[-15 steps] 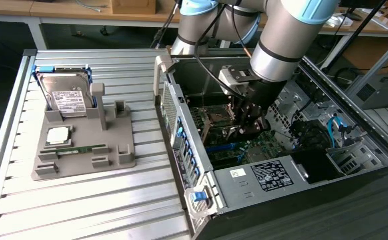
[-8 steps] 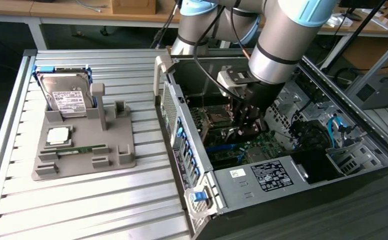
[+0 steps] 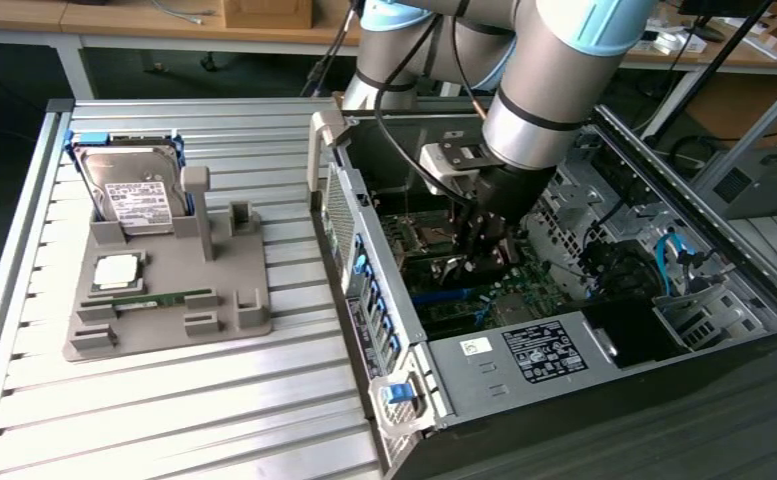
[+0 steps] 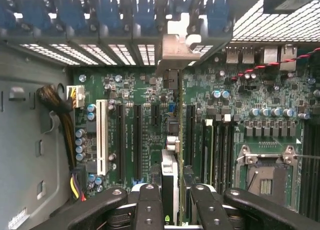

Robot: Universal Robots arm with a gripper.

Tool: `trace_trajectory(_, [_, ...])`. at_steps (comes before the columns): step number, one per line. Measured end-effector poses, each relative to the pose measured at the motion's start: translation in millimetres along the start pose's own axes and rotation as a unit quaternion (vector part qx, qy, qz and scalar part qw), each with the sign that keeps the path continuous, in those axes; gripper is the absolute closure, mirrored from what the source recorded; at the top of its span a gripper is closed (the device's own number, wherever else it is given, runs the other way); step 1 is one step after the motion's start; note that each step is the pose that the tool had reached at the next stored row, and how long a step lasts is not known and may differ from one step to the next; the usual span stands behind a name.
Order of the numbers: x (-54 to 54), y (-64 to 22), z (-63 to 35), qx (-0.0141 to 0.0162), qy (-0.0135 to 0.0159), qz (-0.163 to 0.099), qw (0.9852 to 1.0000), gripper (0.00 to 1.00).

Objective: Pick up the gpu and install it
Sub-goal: 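Insert the gpu into the slot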

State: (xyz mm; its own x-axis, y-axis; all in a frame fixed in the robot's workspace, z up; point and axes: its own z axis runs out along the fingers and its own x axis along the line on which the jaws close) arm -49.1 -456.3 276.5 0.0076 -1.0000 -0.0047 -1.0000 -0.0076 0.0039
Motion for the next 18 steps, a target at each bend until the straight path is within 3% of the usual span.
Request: trace_trajectory(18, [-2.5,15.1,4.4,0.0,0.0001,0.0,1.0,0.73])
